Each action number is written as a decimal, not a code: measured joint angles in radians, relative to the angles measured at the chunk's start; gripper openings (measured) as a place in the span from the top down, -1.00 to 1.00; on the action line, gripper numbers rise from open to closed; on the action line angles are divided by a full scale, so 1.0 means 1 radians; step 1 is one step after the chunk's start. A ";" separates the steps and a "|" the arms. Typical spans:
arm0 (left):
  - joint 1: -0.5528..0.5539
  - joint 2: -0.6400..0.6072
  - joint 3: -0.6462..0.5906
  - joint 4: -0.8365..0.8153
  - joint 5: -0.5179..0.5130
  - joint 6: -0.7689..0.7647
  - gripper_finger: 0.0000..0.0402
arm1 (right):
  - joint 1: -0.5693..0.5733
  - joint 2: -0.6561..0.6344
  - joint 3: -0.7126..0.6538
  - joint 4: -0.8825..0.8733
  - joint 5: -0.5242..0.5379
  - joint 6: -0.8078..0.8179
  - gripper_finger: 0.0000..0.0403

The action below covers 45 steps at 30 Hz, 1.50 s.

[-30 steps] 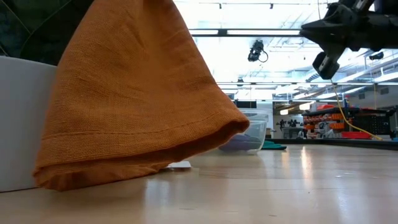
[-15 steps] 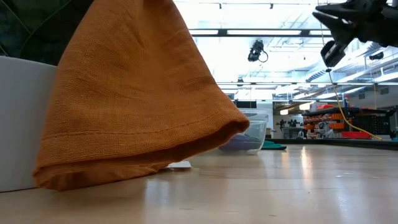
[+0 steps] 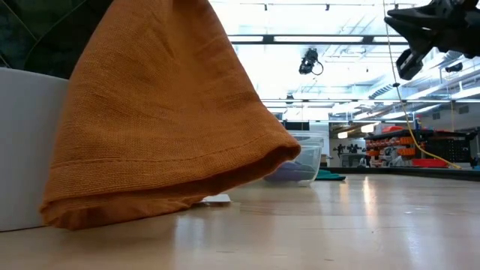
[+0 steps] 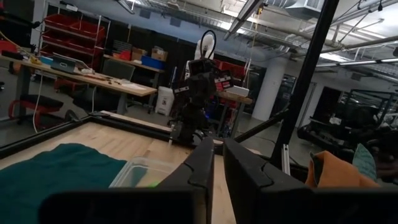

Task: Pick and placing Produce into tupperware
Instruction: Return to Home Position

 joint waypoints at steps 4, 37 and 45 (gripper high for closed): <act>0.000 0.000 0.000 0.000 0.000 0.000 0.82 | -0.013 0.001 0.002 -0.011 -0.010 -0.003 1.00; 0.000 0.000 0.000 0.000 0.000 0.000 0.80 | -0.016 0.001 -0.076 0.053 -0.011 -0.064 1.00; 0.000 0.000 0.000 0.000 0.000 0.000 0.85 | -0.016 0.001 -0.077 -0.085 -0.002 -0.101 1.00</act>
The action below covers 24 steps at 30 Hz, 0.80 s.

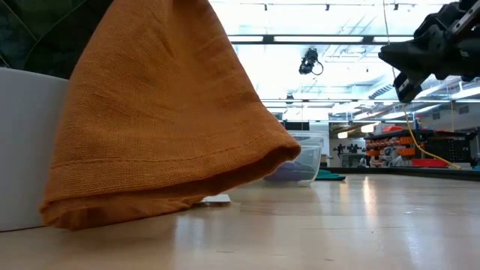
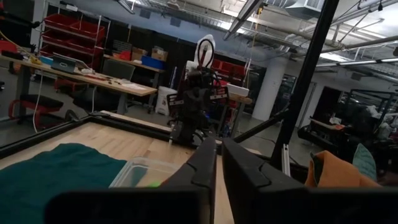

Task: Pick and placing Produce into tupperware
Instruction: Return to Home Position

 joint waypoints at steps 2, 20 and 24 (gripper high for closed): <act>0.000 0.000 0.000 0.000 0.000 0.000 0.86 | 0.000 -0.001 0.000 -0.003 -0.014 -0.024 1.00; 0.000 0.000 0.000 0.000 0.000 0.000 0.85 | 0.000 -0.001 0.012 -0.041 0.029 -0.053 1.00; 0.000 0.000 0.000 0.000 0.000 0.000 0.86 | 0.000 0.000 0.016 -0.102 0.034 -0.058 1.00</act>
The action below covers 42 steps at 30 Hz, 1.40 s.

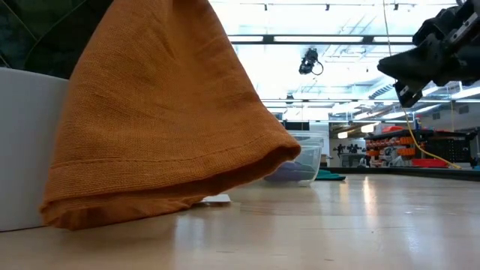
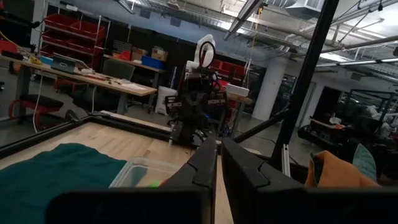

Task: Pick and placing Produce into tupperware
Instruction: Return to Home Position

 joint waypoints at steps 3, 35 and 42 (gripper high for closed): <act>0.000 0.000 0.000 0.000 0.000 0.000 0.84 | 0.000 0.017 0.002 -0.013 -0.052 -0.085 1.00; 0.000 0.000 0.000 0.000 0.000 0.000 0.81 | 0.001 0.129 0.001 0.109 -0.217 -0.319 1.00; 0.000 0.000 0.000 0.000 0.000 0.000 0.86 | 0.001 0.129 0.001 0.109 -0.216 -0.319 1.00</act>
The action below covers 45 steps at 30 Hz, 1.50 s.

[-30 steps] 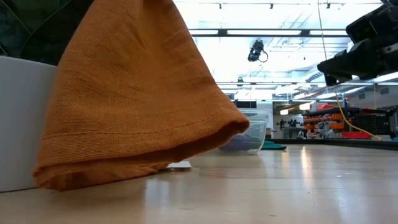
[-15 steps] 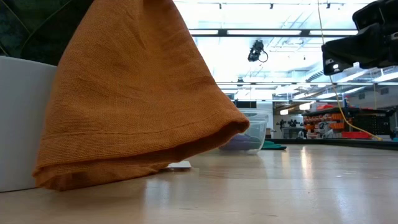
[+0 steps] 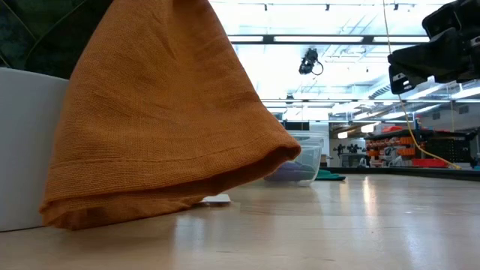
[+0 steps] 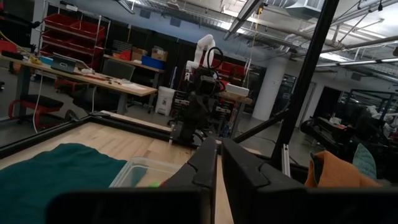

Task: Pick and placing Produce into tupperware
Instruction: Return to Home Position

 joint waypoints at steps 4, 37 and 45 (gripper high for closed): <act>0.000 0.000 0.000 0.000 0.000 0.043 0.87 | 0.000 0.000 0.000 0.000 0.000 0.000 1.00; 0.000 0.000 0.000 0.000 0.000 0.185 0.81 | 0.000 0.000 0.002 0.001 0.001 0.001 1.00; 0.000 0.000 0.000 0.000 0.000 0.185 0.83 | 0.000 0.000 0.002 0.001 0.001 0.001 1.00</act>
